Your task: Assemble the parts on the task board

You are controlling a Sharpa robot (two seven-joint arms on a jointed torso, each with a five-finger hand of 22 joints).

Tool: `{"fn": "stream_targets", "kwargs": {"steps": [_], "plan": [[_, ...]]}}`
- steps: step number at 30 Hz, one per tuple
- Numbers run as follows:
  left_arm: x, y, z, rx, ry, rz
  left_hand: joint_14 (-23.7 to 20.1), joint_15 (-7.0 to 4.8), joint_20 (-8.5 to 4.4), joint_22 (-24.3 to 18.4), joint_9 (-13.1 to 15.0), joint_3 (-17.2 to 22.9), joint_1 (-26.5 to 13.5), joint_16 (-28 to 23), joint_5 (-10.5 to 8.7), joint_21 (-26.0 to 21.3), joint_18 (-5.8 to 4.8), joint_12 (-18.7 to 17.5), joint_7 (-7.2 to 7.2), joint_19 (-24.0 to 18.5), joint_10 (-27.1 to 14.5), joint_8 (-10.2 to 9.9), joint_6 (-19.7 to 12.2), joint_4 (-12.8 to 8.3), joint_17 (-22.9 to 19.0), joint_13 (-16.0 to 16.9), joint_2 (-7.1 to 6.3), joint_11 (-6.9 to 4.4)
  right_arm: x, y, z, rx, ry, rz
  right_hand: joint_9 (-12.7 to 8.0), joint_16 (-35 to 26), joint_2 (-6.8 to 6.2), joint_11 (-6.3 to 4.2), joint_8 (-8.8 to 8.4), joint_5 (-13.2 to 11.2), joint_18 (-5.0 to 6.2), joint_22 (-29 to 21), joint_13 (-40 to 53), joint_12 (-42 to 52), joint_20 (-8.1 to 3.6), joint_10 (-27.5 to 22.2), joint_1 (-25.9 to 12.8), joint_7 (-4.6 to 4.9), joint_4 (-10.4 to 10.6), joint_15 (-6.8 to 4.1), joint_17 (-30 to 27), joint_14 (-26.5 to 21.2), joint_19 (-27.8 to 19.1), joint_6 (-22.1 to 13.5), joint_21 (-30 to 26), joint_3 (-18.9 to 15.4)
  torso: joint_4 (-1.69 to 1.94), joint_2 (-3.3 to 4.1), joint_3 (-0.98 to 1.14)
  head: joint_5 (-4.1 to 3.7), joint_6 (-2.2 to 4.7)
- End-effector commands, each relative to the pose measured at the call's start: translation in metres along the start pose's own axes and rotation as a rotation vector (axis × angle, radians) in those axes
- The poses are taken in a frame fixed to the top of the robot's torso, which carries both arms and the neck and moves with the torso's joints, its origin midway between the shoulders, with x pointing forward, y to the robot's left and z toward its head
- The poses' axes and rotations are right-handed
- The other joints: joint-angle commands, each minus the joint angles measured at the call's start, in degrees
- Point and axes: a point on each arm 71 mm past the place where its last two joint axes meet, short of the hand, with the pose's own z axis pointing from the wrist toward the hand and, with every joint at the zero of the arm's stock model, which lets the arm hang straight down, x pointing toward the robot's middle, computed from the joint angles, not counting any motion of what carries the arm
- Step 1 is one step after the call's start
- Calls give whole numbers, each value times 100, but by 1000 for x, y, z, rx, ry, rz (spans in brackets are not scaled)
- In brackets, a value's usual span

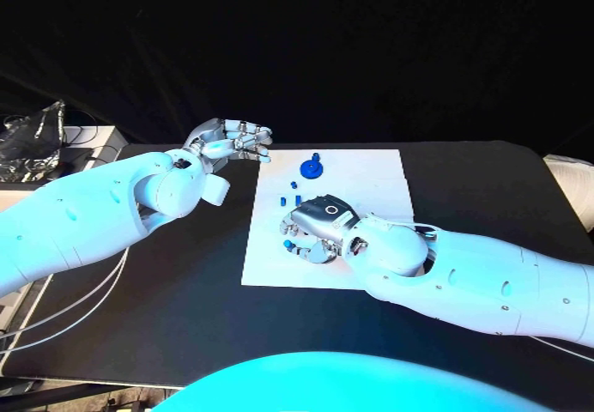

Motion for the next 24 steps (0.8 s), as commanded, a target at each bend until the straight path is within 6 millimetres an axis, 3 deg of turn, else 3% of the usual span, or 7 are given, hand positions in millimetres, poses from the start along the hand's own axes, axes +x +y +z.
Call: {"fn": "stream_targets", "kwargs": {"steps": [1, 10, 17, 18, 19, 21, 24], "plan": [[1, 0, 0, 2, 8, -8, -2, 39, -18, -9, -7, -23, 32, -20, 4, -34, 18, -34, 40, 38, -6, -23, -9, 12, 6, 5, 1, 30, -5, -1, -4, 2, -55, 5, -11, -43, 3, -5, -32, -18, 35, 952, -3, 58, 21, -68, 65, 3, 4, 32, -14, 253, 236, -34, -41, -57, 1, 0, 1, -9, 1], [0, -1, 0, 11, 10, -13, -5, 43, -15, -19, -11, -43, 27, -30, 3, -47, 17, -41, 41, 39, -17, -28, -18, 21, 13, 5, -13, 33, -28, -41, -36, 112, -119, 176, -4, -98, 57, -58, -47, 53, 49, 918, 79, 419, -6, 189, 108, 162, 126, -13, -116, 232, 236, 37, -126, -201, -23, -22, -6, -83, 41], [-3, 1, -3, 10, 11, -18, 75, 3, -30, -53, -25, -72, 44, -36, 4, -80, 30, 44, 14, 107, 218, -37, -26, 88, 75, 44, 19, -24, -46, -102, -80, 372, -29, 447, 103, -78, -11, -357, 175, 349, 17, 980, 926, 1630, -204, 1527, -230, -39, 618, -258, -60, 261, 293, 564, 73, -658, -79, -81, -6, -191, 68], [-4, 3, -3, 10, 10, -20, 76, 2, -30, -53, -25, -72, 44, -36, 4, -80, 30, 44, 13, 108, 219, -36, -25, 88, 75, 44, 19, -24, -46, -108, -86, 405, -8, 468, 174, -60, -10, -363, 207, 335, -6, 1013, 2616, 3136, -267, 1102, -123, -46, 784, -406, -24, 284, 320, 543, 149, -914, -86, -91, -1, -214, 79], [-4, 4, -4, 9, 8, -22, 77, 2, -31, -54, -26, -72, 44, -36, 4, -80, 30, 43, 12, 108, 220, -36, -25, 89, 76, 44, 19, -24, -46, -113, -93, 435, 14, 486, 231, 118, 41, -382, 269, 453, -85, 1152, 4842, 5296, -261, 1625, -204, -101, 971, -306, 356, 369, 402, 526, 608, -1102, -97, -102, 4, -239, 89], [-5, 6, -6, 6, 4, -26, 129, -14, -46, -57, -30, -75, 49, -25, 5, -74, 34, 6, -4, 158, 219, -37, -24, 115, 102, 30, 24, -33, -45, -121, -103, 486, 55, 516, 403, 314, 247, -367, 428, 567, -156, 1300, 6859, 7167, -294, 1931, -155, -128, 1278, -256, 783, 439, 476, 468, 1078, -1495, -123, -125, 18, -259, 89], [-7, 10, -8, 2, -1, -30, 157, -22, -55, -57, -32, -77, 55, -19, 5, -68, 34, -10, -7, 186, 227, -38, -23, 127, 116, 24, 26, -36, -42, -130, -117, 555, 116, 542, 601, 484, 553, -379, 591, 634, -221, 1397, 7903, 8113, -254, 2354, -370, -122, 1274, -283, 1201, 514, 528, 466, 1430, -1890, -157, -154, 35, -274, 87]]}}
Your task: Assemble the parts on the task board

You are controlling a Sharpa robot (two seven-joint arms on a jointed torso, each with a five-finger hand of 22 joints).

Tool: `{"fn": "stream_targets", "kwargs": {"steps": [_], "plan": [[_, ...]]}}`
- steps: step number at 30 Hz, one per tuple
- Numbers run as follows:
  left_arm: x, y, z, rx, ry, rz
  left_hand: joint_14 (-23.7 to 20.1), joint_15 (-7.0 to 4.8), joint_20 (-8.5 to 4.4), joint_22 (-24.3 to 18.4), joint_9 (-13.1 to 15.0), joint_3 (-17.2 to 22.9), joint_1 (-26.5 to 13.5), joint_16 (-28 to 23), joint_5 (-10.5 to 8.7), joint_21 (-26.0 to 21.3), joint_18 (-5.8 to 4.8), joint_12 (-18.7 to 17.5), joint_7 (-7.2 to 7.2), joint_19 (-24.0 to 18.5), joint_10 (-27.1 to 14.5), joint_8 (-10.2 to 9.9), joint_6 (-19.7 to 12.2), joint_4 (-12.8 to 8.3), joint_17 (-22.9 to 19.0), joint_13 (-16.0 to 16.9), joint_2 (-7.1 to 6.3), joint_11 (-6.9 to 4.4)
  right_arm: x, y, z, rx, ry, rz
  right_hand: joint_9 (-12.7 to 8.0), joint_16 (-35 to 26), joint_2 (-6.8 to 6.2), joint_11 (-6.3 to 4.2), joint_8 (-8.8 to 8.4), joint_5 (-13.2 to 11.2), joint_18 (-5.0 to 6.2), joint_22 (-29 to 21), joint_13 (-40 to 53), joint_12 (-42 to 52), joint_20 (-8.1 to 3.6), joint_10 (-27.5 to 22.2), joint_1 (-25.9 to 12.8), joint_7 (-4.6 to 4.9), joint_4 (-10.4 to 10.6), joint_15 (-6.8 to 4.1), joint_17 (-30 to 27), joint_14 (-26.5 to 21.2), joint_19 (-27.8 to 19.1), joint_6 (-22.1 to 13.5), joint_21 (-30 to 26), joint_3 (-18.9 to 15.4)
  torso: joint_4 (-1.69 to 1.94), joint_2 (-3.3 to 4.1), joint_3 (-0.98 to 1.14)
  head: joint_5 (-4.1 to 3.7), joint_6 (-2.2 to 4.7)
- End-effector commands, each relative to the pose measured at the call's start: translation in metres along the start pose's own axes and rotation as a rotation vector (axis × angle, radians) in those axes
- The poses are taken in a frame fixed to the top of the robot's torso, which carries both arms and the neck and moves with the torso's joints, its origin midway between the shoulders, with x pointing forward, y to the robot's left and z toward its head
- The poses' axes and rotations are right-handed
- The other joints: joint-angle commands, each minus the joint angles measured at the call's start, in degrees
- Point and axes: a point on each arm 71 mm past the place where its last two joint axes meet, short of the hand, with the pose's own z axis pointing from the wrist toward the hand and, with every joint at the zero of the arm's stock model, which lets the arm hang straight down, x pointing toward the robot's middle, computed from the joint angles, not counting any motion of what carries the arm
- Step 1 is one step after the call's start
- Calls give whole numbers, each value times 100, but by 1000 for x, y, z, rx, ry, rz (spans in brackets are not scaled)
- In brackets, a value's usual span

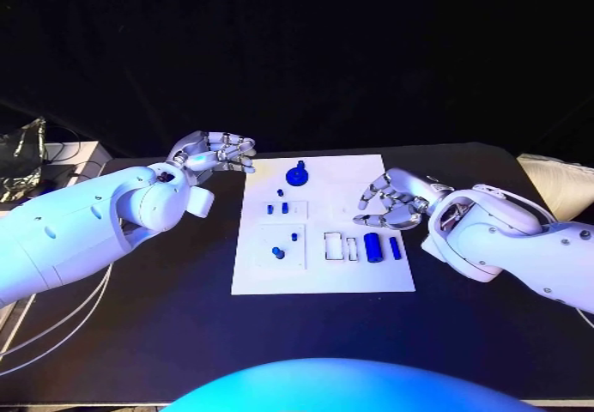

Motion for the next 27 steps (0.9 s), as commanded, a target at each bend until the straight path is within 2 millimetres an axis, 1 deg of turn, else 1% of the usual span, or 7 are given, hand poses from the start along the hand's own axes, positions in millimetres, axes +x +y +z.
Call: {"fn": "stream_targets", "kwargs": {"steps": [1, 3, 5, 10, 14, 20, 27], "plan": [[0, 1, -1, 19, 13, -23, 54, -8, -5, -10, -5, 7, 50, 4, 5, -7, 35, -36, -28, 55, 30, -38, -2, 41, 11, -10, 20, -6, 8, -17, -9, 165, 169, 111, 170, 110, 266, -10, 135, 70, -94, 1409, 1452, 718, -3, 498, -211, -14, 39, 10, 1078, 514, 537, 3, 228, -296, -68, -61, 32, -42, 9], [0, 2, -2, 18, 12, -25, 62, -10, -9, -10, -5, 9, 56, 5, 5, -5, 34, -43, -34, 66, 36, -35, 4, 45, 17, -12, 25, -9, 6, -27, -13, 215, 190, 106, 276, 156, 501, -48, 228, 152, -123, 1449, 1615, 866, -24, 600, -523, -59, 52, -15, 1203, 538, 563, 69, 396, -375, -82, -72, 35, -56, 8], [1, 3, -2, 18, 14, -28, 68, -13, -12, -11, -4, 12, 62, 3, 5, -5, 34, -49, -38, 75, 47, -29, 16, 50, 23, -14, 29, -14, 4, -35, -17, 264, 200, 92, 328, 185, 529, -67, 273, 196, -143, 1474, 1668, 915, -35, 635, -584, -82, 45, -29, 1286, 554, 579, 102, 500, -408, -95, -91, 38, -72, 4], [3, 5, -2, 17, 19, -32, 70, -14, -14, -12, -3, 12, 65, 2, 5, -5, 33, -52, -40, 78, 51, -28, 19, 52, 25, -15, 30, -15, 3, -50, -24, 358, 243, 52, 404, 208, 422, -80, 312, 316, -155, 1491, 1668, 915, -50, 635, -616, -94, 45, -42, 1355, 568, 590, 87, 570, -529, -124, -122, 37, -62, -8], [3, 6, -2, 16, 21, -34, 70, -14, -14, -12, -3, 12, 65, 2, 5, -5, 33, -52, -40, 78, 51, -28, 19, 52, 25, -15, 30, -15, 7, -51, -23, 381, 265, 38, 443, 217, 389, -80, 330, 359, -155, 1490, 1668, 915, -51, 635, -678, -96, 50, -42, 1379, 572, 589, 77, 567, -630, -144, -129, 34, -60, -22], [4, 6, -2, 14, 24, -38, 74, -16, -15, -13, -3, 12, 65, 2, 5, -5, 33, -57, -43, 82, 55, -26, 22, 55, 28, -17, 30, -16, 17, -42, -17, 372, 268, 32, 587, 230, 473, -105, 438, 556, -161, 1498, 1668, 915, -62, 635, -893, -129, 52, -59, 1420, 580, 594, 107, 600, -925, -138, -125, 24, -85, -23], [4, 7, -2, 12, 24, -39, 74, -16, -16, -13, -4, 11, 65, 1, 4, -6, 32, -59, -43, 83, 55, -26, 23, 57, 29, -18, 29, -16, 29, -36, -9, 362, 275, 14, 674, 236, 548, -114, 488, 591, -164, 1502, 1668, 915, -68, 635, -1021, -140, 56, -66, 1438, 584, 597, 97, 617, -1058, -129, -117, 23, -74, -35]]}}
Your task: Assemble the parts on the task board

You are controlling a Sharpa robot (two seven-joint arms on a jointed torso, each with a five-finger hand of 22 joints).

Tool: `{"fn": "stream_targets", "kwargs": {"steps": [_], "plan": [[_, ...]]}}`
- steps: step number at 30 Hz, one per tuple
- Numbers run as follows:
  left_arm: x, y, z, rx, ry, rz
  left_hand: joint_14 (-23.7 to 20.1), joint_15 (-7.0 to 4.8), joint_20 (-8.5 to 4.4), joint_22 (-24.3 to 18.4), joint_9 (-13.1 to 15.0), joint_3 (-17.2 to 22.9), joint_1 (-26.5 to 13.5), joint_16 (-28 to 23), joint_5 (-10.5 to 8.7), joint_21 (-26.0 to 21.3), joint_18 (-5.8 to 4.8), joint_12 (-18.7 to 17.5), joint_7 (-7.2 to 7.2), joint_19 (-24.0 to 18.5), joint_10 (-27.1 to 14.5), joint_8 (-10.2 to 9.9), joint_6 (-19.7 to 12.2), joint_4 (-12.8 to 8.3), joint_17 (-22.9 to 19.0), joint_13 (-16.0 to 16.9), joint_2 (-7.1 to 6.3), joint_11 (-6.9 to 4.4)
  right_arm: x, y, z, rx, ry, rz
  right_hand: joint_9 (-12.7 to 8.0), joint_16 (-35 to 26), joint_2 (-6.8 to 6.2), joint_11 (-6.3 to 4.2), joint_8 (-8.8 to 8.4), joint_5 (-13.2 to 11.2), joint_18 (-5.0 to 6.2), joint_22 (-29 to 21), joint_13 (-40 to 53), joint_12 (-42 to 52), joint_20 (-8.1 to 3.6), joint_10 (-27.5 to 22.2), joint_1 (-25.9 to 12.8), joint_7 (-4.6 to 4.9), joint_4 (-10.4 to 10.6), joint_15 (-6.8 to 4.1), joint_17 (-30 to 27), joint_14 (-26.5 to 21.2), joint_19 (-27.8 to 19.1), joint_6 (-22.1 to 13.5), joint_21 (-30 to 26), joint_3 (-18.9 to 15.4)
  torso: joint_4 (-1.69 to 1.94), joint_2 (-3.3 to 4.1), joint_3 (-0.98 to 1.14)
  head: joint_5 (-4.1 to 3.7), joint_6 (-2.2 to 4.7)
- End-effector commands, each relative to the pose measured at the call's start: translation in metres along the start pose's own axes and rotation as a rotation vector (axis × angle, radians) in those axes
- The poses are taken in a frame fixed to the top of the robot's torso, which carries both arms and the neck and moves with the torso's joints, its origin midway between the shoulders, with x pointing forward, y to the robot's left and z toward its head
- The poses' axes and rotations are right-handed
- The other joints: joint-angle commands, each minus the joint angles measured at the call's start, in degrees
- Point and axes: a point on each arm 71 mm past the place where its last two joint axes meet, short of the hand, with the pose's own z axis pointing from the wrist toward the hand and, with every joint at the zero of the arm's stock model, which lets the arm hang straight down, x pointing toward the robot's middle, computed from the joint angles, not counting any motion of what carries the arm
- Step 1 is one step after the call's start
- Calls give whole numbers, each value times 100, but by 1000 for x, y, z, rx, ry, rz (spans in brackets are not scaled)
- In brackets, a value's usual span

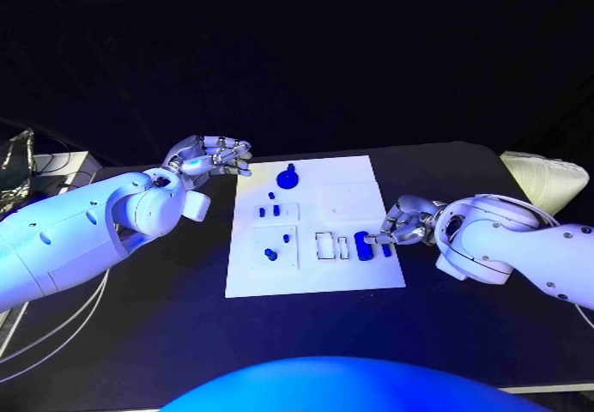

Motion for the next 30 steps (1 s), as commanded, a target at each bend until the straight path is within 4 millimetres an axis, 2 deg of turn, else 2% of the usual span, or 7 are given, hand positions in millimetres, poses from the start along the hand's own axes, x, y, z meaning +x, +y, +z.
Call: {"fn": "stream_targets", "kwargs": {"steps": [1, 7, 22, 24, 26, 28, 30], "plan": [[3, -1, 0, 13, 19, -15, 36, -12, -16, -8, -4, -4, 48, 1, 4, -6, 32, -23, -22, 44, 35, -26, 1, 43, 7, -8, 13, 5, 4, 0, 3, 19, 4, -31, 17, 35, 6, -23, 31, 41, -78, 1504, 1506, 11, -27, 601, -47, -29, -4, -26, 1439, 584, 597, 6, 28, -51, 4, 9, -3, 7, -8], [2, -1, 0, 12, 18, -16, 36, -12, -17, -9, -4, -6, 45, -1, 4, -7, 31, -28, -23, 46, 37, -26, 2, 49, 9, -10, 13, 5, 7, 3, 8, 15, -2, -57, 50, 39, 25, -27, 52, 44, -80, 1507, 1506, 11, -29, 601, -92, -34, -4, -28, 1452, 586, 599, 7, 39, -99, -12, 6, 0, 35, -21], [2, -1, -1, 8, 19, -18, 33, -11, -17, -12, -5, -10, 39, -6, 4, -11, 29, -38, -21, 48, 39, -27, 2, 59, 13, -13, 11, 6, 21, 11, 19, 3, 15, -153, 139, 37, 4, -39, 113, 35, -79, 1506, 1506, 11, -35, 601, -163, -49, -2, -37, 1447, 585, 598, 10, 35, -264, -2, 19, -3, 46, -58], [1, -1, -1, 7, 18, -18, 33, -11, -17, -12, -5, -10, 39, -6, 4, -11, 29, -38, -21, 48, 39, -27, 2, 59, 13, -13, 11, 6, 23, 11, 20, 5, 26, -160, 144, 37, 0, -39, 115, 31, -78, 1504, 1506, 11, -35, 601, -162, -49, -4, -37, 1445, 585, 597, 8, 29, -273, -2, 13, -4, 22, -58], [1, -1, -2, 6, 20, -18, 33, -11, -17, -12, -5, -10, 39, -6, 4, -11, 29, -38, -21, 48, 39, -27, 2, 59, 13, -13, 11, 6, 26, 12, 22, 6, 36, -172, 190, 34, -17, -42, 135, 28, -77, 1502, 1506, 11, -37, 601, -24, -51, -20, -40, 1436, 583, 595, -18, 21, -310, -5, 7, -6, -30, -58], [0, -1, -2, 5, 20, -18, 29, -9, -18, -14, -7, -10, 38, -11, 5, -14, 28, -46, -19, 48, 39, -28, 1, 67, 16, -15, 15, 7, 27, 12, 23, 8, 42, -180, 235, 36, -56, -43, 153, 27, -78, 1504, 1506, 11, -38, 601, 149, -52, -23, -41, 1444, 584, 596, -43, 26, -344, -12, 7, -8, 18, -58], [0, -1, -2, 4, 19, -17, 29, -9, -18, -14, -7, -10, 38, -11, 5, -14, 28, -46, -19, 48, 39, -28, 1, 67, 16, -15, 15, 7, 28, 11, 24, 9, 44, -186, 264, 36, -76, -43, 164, 17, -77, 1503, 1506, 11, -39, 601, 260, -53, -24, -41, 1444, 585, 596, -57, 25, -361, -10, 9, -10, 19, -58]]}}
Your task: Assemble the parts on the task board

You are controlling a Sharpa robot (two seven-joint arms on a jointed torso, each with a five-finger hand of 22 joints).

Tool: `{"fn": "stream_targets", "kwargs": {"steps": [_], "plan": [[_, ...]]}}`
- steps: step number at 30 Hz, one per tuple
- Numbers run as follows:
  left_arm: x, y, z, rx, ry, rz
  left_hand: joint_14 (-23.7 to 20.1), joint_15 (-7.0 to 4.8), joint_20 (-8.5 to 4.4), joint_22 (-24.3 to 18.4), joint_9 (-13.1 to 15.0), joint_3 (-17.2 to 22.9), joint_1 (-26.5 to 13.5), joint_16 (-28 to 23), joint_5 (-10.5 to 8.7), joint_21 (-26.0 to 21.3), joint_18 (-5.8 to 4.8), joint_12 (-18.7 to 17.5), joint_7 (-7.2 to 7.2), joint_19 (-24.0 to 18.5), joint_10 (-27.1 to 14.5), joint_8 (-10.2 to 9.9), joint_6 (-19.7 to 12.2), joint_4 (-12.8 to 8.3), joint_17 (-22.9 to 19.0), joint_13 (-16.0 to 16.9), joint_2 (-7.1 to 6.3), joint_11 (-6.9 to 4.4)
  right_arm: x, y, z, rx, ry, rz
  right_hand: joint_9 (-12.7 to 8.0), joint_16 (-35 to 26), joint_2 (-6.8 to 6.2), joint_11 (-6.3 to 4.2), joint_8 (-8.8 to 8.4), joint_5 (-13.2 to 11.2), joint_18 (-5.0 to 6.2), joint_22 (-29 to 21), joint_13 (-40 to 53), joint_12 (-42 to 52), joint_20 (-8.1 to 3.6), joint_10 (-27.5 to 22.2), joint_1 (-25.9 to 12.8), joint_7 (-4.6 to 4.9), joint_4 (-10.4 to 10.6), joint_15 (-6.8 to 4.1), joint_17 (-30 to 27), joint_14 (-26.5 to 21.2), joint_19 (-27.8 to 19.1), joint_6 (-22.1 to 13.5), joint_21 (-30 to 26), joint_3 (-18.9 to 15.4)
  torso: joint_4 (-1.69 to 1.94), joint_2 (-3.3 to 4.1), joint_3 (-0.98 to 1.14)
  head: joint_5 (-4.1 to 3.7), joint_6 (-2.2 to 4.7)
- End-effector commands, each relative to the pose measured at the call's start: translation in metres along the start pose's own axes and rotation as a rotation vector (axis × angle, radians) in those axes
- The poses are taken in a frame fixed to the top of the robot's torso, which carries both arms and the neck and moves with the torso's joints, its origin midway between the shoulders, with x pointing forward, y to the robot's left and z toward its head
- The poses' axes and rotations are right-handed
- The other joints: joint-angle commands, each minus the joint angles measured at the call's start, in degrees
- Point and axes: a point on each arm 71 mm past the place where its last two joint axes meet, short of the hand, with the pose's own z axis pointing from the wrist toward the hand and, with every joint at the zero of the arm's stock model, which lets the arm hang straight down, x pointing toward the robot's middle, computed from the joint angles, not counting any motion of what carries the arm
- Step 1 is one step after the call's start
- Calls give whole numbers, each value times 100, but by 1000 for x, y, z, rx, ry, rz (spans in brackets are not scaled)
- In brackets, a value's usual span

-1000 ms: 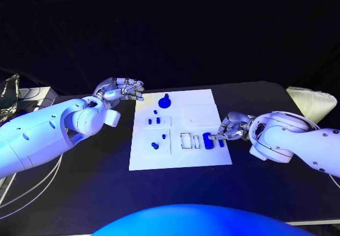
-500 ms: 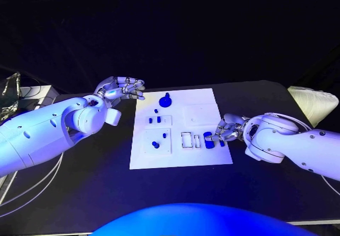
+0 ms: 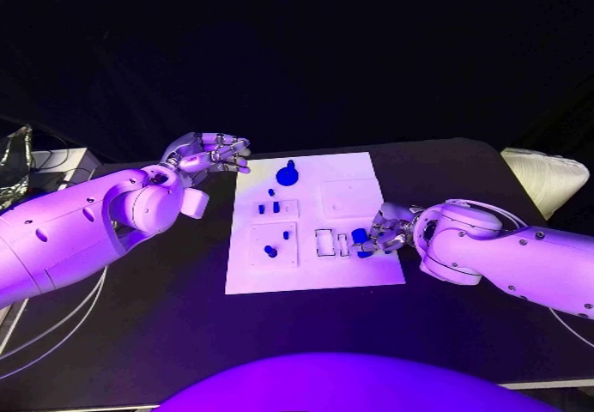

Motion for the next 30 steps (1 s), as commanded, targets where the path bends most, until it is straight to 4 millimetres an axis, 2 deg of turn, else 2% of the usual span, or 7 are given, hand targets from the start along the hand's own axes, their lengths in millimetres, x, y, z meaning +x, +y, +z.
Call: {"fn": "stream_targets", "kwargs": {"steps": [1, 8, 12, 13, 17, 20, 30], "plan": [[2, -1, 0, 6, 19, -13, 30, -9, 3, -9, -7, -10, 38, -11, 5, -15, 28, -18, -19, 28, 40, -28, 1, 35, 5, -5, 15, 7, 3, -1, 2, 6, 22, -58, 16, 16, -8, -43, 29, -5, -77, 1505, 1508, 12, -40, 601, 113, -5, 6, -42, 1446, 585, 597, -46, 26, -30, -3, -2, -6, 11, 0], [2, -1, -1, 6, 19, -13, 30, -9, 3, -9, -7, -10, 38, -11, 5, -15, 28, -18, -19, 28, 40, -28, 1, 35, 5, -5, 15, 7, 4, -1, 5, 10, 11, -68, 58, 17, 53, -44, 39, 64, -80, 1508, 1508, 12, -40, 601, 269, -4, 8, -42, 1451, 586, 599, -69, 37, 3, -3, -6, -3, 8, 0], [2, -1, -1, 6, 18, -12, 30, -9, 3, -9, -7, -10, 38, -11, 5, -15, 28, -18, -19, 28, 40, -28, 1, 35, 5, -5, 15, 7, 2, -2, 6, 12, -13, -42, 86, 18, 92, -46, 30, 222, -79, 1507, 1508, 12, -41, 601, 452, -5, -14, -44, 1453, 587, 598, -101, 34, 79, -7, -5, -1, 19, 0], [1, -1, -1, 6, 18, -12, 30, -9, 3, -9, -7, -10, 38, -11, 5, -15, 28, -18, -19, 28, 40, -28, 1, 35, 5, -5, 15, 7, 2, -2, 6, 12, -19, -28, 93, 17, 86, -48, 18, 35, -80, 1509, 1508, 12, -43, 601, 595, -5, 3, -46, 1452, 586, 599, -103, 39, 226, -5, -6, -2, 16, 0], [1, -1, -1, 5, 18, -12, 24, -9, 2, -14, -8, -2, 49, -20, 5, -20, 27, -31, -17, 29, 45, -28, 4, 42, 10, -8, 27, 7, 1, -1, 3, 5, -42, 51, 72, 31, 112, -69, -48, 621, -80, 1509, 1508, 12, -57, 601, 718, -29, 8, -63, 1494, 595, 599, -62, 39, 760, -4, 2, 6, 21, 0], [1, -1, -1, 3, 18, -12, 24, -9, 2, -14, -8, -2, 49, -20, 5, -20, 27, -31, -17, 29, 45, -28, 4, 42, 10, -8, 27, 7, 1, 1, 1, -3, -48, 88, 71, 30, 91, -84, -60, 814, -80, 1509, 1508, 12, -66, 601, 684, -46, 6, -75, 1489, 594, 599, -18, 39, 1001, -5, 2, 7, 18, 0], [2, -1, -1, 0, 27, -7, 18, -6, 2, -18, -10, -1, 49, -29, 6, -27, 25, -46, -10, 29, 44, -28, 5, 54, 15, -13, 34, 12, -8, 15, -14, -34, -15, 216, 75, 24, -19, -104, -82, 942, -80, 1509, 1508, 12, -85, 601, 619, -66, -11, -94, 1474, 591, 599, 30, 39, 1471, -12, 1, 0, 13, 0]]}}
